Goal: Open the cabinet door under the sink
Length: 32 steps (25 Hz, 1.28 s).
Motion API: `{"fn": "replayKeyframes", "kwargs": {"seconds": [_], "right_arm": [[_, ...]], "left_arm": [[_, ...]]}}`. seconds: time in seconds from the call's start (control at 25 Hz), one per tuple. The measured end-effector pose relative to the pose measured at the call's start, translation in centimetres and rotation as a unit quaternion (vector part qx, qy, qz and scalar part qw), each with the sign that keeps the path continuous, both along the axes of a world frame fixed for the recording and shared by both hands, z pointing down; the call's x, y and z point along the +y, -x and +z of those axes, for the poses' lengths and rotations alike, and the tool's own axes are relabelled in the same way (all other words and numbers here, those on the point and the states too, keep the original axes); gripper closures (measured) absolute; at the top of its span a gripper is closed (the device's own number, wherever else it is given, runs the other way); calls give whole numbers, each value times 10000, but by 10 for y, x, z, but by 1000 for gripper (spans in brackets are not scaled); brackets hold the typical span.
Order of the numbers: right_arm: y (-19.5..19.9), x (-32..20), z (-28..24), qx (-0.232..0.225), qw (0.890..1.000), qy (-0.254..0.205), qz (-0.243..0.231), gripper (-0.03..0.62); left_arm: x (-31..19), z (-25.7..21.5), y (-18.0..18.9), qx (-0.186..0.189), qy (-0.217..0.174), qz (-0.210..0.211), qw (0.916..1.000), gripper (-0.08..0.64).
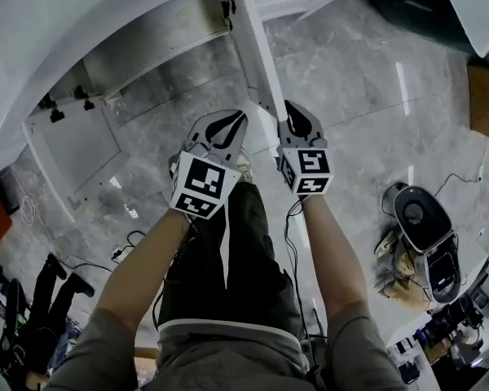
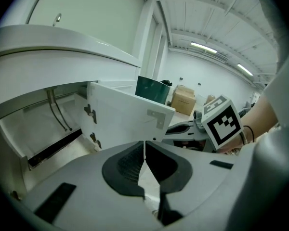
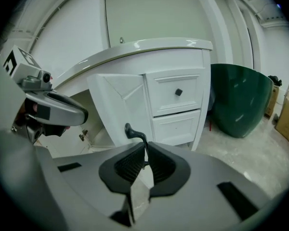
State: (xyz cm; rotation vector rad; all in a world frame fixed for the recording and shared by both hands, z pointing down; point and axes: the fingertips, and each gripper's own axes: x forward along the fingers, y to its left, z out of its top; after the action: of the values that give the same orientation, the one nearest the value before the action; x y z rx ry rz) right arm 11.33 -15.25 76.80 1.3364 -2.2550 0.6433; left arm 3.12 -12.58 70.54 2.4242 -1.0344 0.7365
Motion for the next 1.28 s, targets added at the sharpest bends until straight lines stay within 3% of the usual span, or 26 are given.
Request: {"fn": "replayKeyframes", "kwargs": {"seconds": [0.12, 0.28, 0.48, 0.84, 1.04, 1.28], "right_arm": [[-26, -10, 3, -92, 9998, -36, 152, 552], [-25, -15, 1, -196, 9995, -66, -254, 551], [-27, -13, -2, -339, 9994, -67, -1, 551], [-34, -7, -12, -328, 9994, -19, 146, 552], [-50, -9, -43, -300, 9981, -69, 530, 552], [-51, -15, -100, -133, 9983, -208, 537, 552]], "left_arm": [[-3, 7, -25, 20, 68, 265, 9996, 534], [-14, 11, -53, 20, 84, 476, 9988, 534], [-27, 13, -67, 15, 216, 482, 9986, 534], [-37, 7, -63, -146, 299, 387, 9987, 534], [-39, -18, -58, -102, 296, 276, 9991, 534], [-47, -67, -46, -52, 167, 138, 9998, 534]]}}
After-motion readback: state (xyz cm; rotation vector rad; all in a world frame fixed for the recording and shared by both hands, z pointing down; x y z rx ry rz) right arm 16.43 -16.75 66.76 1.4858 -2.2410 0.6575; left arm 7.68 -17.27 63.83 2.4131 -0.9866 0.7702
